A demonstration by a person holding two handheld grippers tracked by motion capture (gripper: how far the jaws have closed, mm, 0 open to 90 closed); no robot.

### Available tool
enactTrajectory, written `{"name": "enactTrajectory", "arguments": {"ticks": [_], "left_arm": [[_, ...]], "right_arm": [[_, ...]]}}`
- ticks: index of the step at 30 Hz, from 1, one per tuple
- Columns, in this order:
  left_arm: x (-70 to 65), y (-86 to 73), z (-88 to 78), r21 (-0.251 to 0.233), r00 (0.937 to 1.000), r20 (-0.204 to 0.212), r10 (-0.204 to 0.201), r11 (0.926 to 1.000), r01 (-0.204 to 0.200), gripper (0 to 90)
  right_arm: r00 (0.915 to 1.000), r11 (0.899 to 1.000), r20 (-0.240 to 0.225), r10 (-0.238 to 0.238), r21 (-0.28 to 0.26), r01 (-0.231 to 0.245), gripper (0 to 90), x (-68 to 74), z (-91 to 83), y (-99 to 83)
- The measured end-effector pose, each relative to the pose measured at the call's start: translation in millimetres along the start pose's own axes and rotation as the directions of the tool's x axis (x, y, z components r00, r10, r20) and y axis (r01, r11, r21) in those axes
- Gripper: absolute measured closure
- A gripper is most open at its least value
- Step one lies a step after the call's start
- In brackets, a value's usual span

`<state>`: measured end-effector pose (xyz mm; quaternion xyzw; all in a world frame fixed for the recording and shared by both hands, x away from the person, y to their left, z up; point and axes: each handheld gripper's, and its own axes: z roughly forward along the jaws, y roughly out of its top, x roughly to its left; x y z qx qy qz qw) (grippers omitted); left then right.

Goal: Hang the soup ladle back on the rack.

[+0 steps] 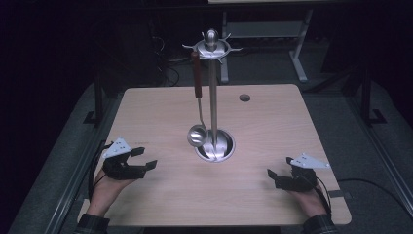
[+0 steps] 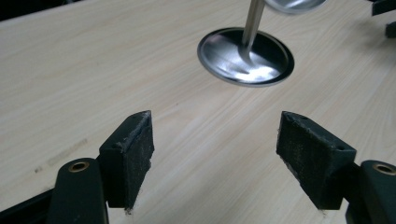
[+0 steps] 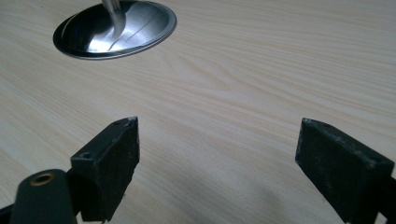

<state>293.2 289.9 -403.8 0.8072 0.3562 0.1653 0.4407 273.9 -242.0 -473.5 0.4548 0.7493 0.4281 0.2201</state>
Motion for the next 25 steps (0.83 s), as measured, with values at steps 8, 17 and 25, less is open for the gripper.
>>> {"name": "enactTrajectory", "arguments": {"ticks": [8,17,25], "left_arm": [[3.7,-24.0,12.0,0.028,0.9997,-0.011,-0.021,0.9994,0.021,20.1],[4.0,-39.4,22.4,0.086,0.9998,-0.002,0.019,0.9961,-0.019,15.6],[2.3,-37.9,21.9,0.081,0.9999,0.003,0.014,0.9966,-0.014,15.6]], "right_arm": [[1.0,1.0,0.0,-0.004,0.005,0.004,13.4,0.5,-0.1,-0.3],[1.0,1.0,0.003,-0.008,-0.002,0.008,13.4,-0.1,-1.9,-1.1],[1.0,1.0,0.003,-0.006,-0.001,0.006,13.4,-0.2,-2.4,-1.5]]}}
